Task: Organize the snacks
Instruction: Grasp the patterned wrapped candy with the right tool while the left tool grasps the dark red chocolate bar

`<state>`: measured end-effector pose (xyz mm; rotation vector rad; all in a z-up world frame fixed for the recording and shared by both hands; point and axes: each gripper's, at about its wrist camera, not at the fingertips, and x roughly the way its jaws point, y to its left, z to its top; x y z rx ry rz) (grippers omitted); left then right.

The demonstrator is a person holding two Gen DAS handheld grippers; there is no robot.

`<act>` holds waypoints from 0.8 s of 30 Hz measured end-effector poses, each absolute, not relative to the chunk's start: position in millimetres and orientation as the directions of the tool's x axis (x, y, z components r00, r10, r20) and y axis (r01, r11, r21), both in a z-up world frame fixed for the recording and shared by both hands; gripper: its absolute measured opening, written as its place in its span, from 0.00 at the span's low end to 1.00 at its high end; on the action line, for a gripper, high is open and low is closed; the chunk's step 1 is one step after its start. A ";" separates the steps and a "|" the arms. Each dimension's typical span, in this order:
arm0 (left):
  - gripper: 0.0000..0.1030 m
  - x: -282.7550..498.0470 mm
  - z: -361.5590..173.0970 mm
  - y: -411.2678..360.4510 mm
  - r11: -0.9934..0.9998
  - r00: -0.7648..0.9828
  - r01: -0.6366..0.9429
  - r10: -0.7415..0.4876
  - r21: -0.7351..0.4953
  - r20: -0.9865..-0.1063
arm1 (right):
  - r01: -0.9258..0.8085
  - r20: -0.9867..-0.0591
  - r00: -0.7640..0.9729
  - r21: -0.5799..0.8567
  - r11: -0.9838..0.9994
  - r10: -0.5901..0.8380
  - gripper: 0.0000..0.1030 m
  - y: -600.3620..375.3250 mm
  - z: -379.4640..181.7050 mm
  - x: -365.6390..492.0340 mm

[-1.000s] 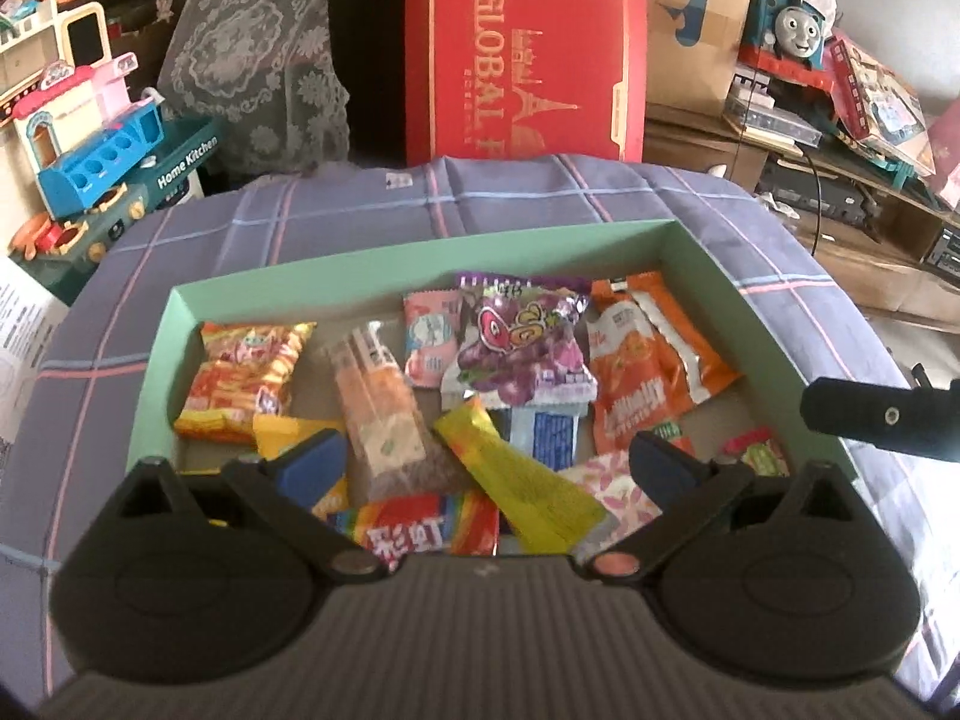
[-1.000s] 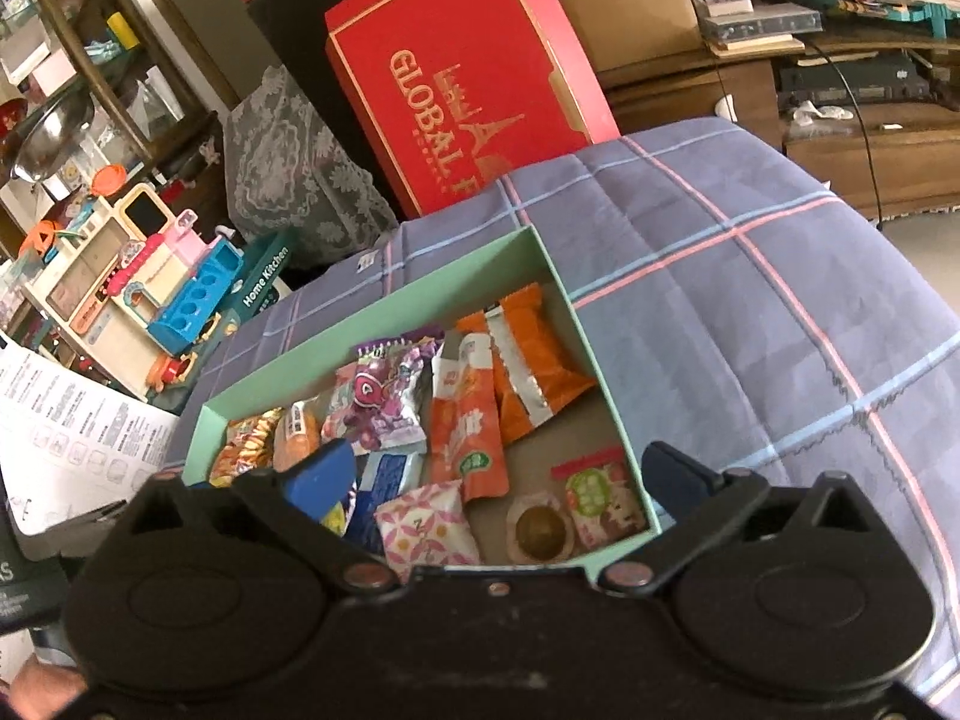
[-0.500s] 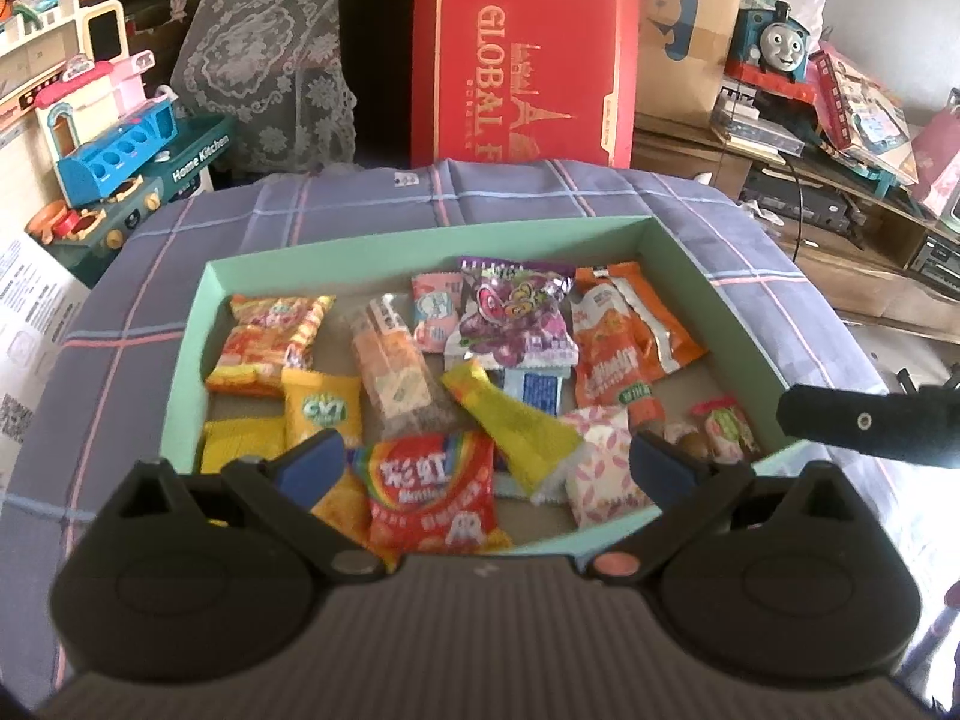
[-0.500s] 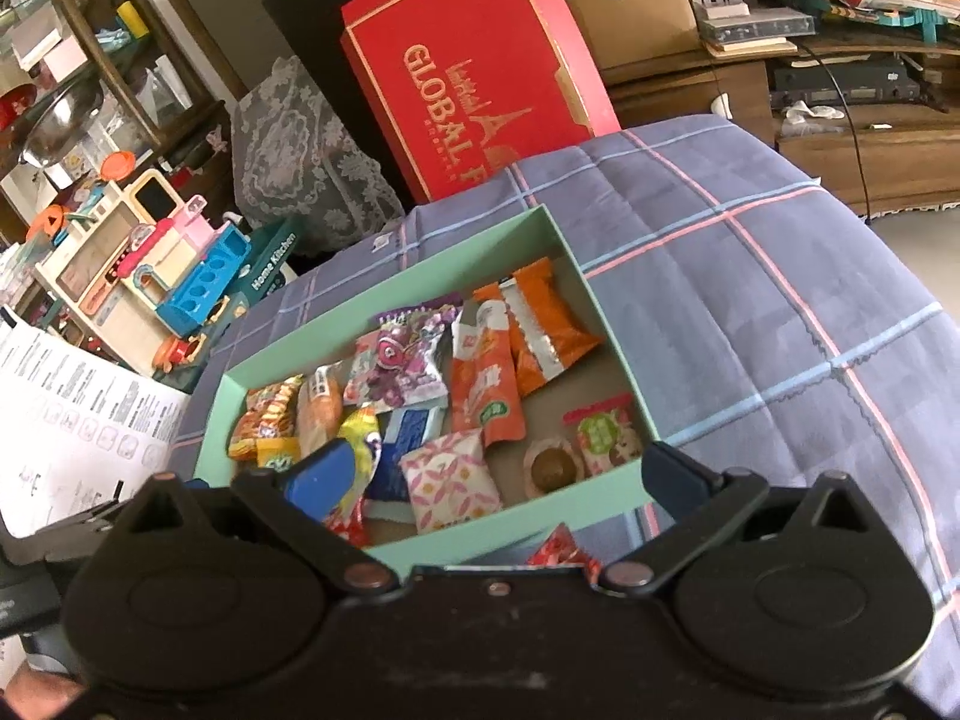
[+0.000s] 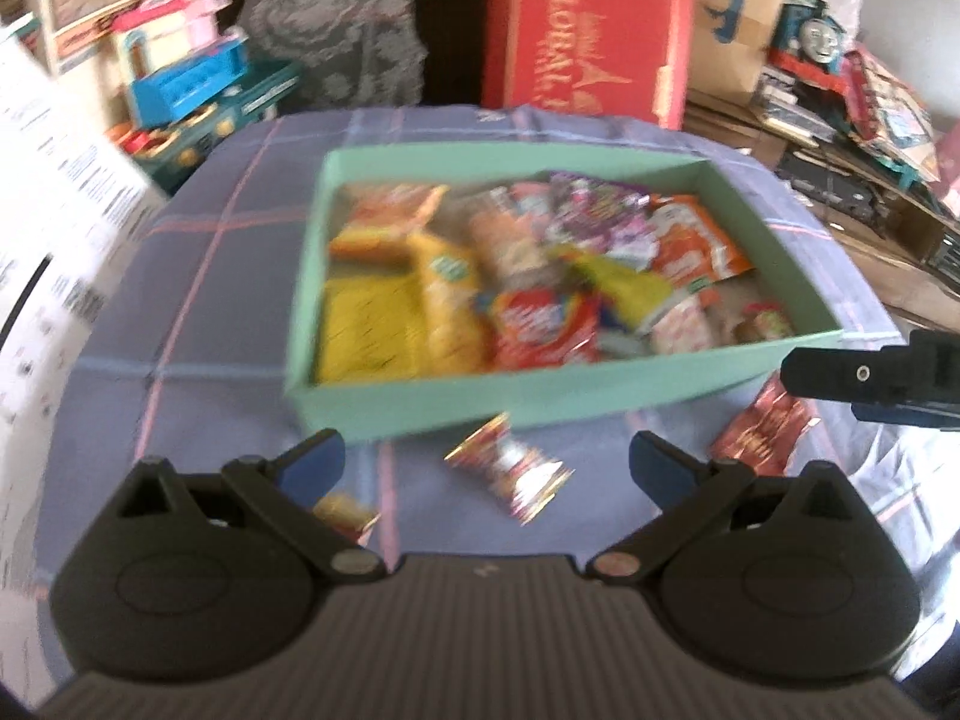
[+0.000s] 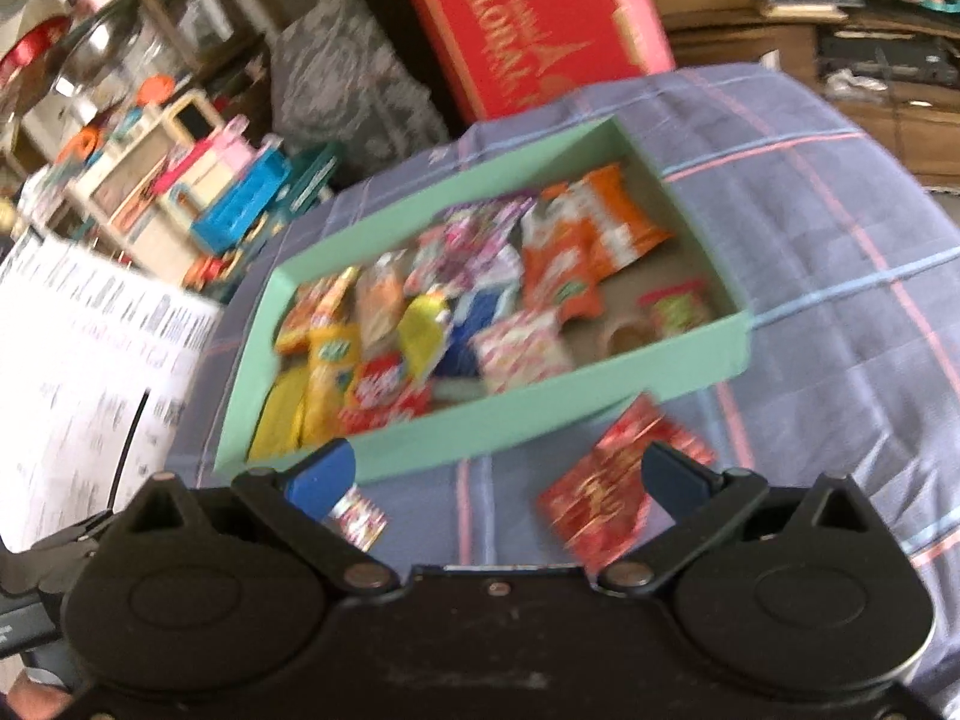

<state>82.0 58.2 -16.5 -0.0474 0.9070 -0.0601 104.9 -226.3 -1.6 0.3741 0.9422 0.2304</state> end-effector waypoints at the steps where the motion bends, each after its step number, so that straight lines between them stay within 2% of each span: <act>1: 1.00 77.4 -18.6 66.2 0.998 0.611 0.017 -0.062 -0.066 -0.789 | -0.047 -0.746 0.559 0.407 0.912 0.361 1.00 -218.5 -2.8 104.5; 10: 1.00 49.7 -47.3 126.3 0.991 0.559 -0.116 0.010 -0.066 -0.829 | -0.151 -0.786 0.465 0.382 0.912 0.407 1.00 -168.4 -15.9 100.0; 17: 1.00 56.8 -68.3 137.3 0.989 0.546 -0.138 0.032 -0.052 -0.837 | -0.220 -0.799 0.448 0.336 0.916 0.401 1.00 -140.2 -22.0 99.0; 20: 0.99 64.3 -76.6 134.8 0.992 0.548 -0.117 0.026 -0.046 -0.836 | -0.219 -0.801 0.454 0.325 0.920 0.391 0.94 -132.8 -24.8 103.2; 21: 0.95 66.1 -79.2 133.7 0.993 0.550 -0.107 0.023 -0.043 -0.835 | -0.216 -0.802 0.447 0.332 0.918 0.395 0.93 -130.6 -26.1 105.6; 23: 0.79 68.3 -84.2 131.5 0.996 0.552 -0.079 0.011 -0.039 -0.834 | -0.212 -0.805 0.451 0.323 0.922 0.385 0.90 -126.0 -28.4 110.1; 24: 0.65 68.8 -85.6 130.5 0.997 0.555 -0.069 0.011 -0.033 -0.832 | -0.214 -0.807 0.452 0.315 0.925 0.380 0.89 -123.3 -29.8 112.1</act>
